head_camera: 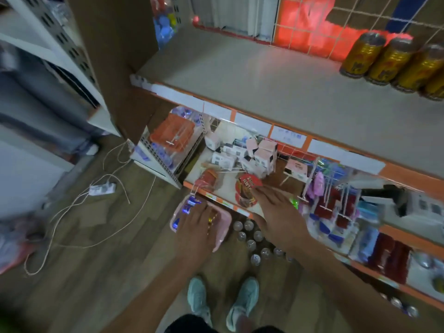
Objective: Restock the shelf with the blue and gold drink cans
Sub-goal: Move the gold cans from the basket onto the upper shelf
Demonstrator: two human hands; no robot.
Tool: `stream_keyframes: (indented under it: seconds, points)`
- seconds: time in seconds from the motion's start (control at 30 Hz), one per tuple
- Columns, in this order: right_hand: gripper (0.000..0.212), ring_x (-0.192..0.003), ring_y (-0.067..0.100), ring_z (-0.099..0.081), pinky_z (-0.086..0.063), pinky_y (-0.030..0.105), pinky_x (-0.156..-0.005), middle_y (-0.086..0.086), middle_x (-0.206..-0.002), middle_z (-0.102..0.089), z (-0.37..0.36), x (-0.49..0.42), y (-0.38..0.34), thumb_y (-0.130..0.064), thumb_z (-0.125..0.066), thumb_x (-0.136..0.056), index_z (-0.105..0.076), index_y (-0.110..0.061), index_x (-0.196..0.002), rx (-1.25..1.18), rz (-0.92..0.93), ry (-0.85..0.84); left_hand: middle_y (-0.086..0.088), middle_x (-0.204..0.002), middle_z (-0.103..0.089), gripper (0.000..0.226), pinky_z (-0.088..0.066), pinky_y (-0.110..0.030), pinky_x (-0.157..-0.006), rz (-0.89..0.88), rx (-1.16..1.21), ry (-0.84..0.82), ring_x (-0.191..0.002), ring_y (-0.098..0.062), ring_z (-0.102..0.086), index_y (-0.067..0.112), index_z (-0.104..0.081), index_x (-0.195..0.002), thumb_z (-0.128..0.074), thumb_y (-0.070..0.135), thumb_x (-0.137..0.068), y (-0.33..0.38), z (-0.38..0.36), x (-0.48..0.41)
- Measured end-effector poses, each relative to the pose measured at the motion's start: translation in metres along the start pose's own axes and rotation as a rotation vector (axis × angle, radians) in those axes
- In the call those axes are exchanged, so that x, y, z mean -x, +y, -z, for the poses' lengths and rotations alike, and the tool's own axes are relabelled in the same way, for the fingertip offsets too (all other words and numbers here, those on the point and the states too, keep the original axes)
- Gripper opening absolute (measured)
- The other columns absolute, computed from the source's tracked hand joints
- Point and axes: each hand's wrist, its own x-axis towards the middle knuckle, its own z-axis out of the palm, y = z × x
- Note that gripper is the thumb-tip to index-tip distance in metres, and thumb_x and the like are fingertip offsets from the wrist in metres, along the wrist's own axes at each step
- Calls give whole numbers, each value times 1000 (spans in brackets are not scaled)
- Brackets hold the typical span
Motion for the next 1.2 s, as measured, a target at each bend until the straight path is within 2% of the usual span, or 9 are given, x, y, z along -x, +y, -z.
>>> stream_keyframes:
  seconds: [0.17, 0.27, 0.4, 0.47, 0.63, 0.83, 0.93, 1.07, 1.2]
  points:
    - [55, -128, 31, -58, -49, 45, -103, 11, -141, -59, -91, -3, -15, -29, -60, -90, -54, -11, -141, -6, -10, -185, -10, -136, -61, 56, -56, -47, -88, 154, 26, -139, -116, -34, -63, 11, -59, -136, -56, 29, -83, -48, -52, 30]
    - [60, -138, 29, -47, -45, 46, -109, 7, -151, -49, -156, -8, -21, -34, -41, -93, -43, -15, -150, -34, -34, -306, -11, -142, -57, 66, -52, -51, -97, 195, 25, -201, -127, -34, -58, 11, -54, -141, -46, 38, -81, -85, -96, 46]
    - [63, -144, 22, -33, -32, 37, -113, -1, -159, -33, -250, -12, -24, -37, -52, -99, -28, -22, -155, -69, -100, -404, -12, -139, -60, 67, -50, -50, -99, 197, 6, -270, -124, -33, -61, 11, -54, -138, -72, 27, -76, -139, -161, 62]
    - [60, -141, 19, -37, -36, 35, -111, -4, -155, -37, -302, -13, -20, -38, -54, -98, -32, -25, -152, -95, -142, -401, -11, -140, -60, 76, -47, -48, -103, 201, -4, -288, -125, -31, -61, 12, -52, -140, -84, 24, -72, -166, -200, 68]
    - [50, -127, 23, -49, -45, 38, -97, 0, -138, -52, -455, -2, 12, -34, -56, -94, -45, -19, -141, -171, -175, -427, -8, -155, -44, 68, -32, -44, -116, 224, -17, -371, -142, -28, -42, 13, -42, -151, -67, 30, -90, -244, -324, 78]
    - [54, -132, 23, -46, -43, 33, -103, 4, -143, -50, -611, 1, 50, -33, -57, -98, -41, -15, -146, -171, -87, -447, -12, -147, -49, 64, -45, -48, -107, 174, -39, -345, -134, -34, -48, 9, -50, -142, -73, 25, -85, -322, -467, 73]
    - [50, -124, 20, -53, -43, 22, -89, 1, -137, -54, -660, -22, 75, -33, -60, -97, -44, -16, -141, -147, -36, -411, -14, -139, -56, 60, -46, -49, -106, 94, -81, -257, -129, -35, -53, 7, -56, -135, -76, 25, -83, -346, -514, 58]
    - [61, -128, 28, -49, -49, 42, -101, 11, -141, -51, -700, -71, 105, -33, -59, -97, -38, -7, -148, -142, -31, -302, -19, -143, -55, 55, -42, -57, -108, 87, -116, -139, -134, -40, -50, 6, -55, -139, -66, 33, -92, -372, -559, 30]
    - [68, -125, 33, -50, -48, 46, -99, 17, -139, -52, -724, -111, 119, -41, -54, -97, -38, -2, -149, -83, -22, -156, -13, -149, -48, 66, -36, -56, -115, 101, -146, -105, -140, -34, -42, 15, -51, -143, -68, 47, -88, -390, -581, 3]
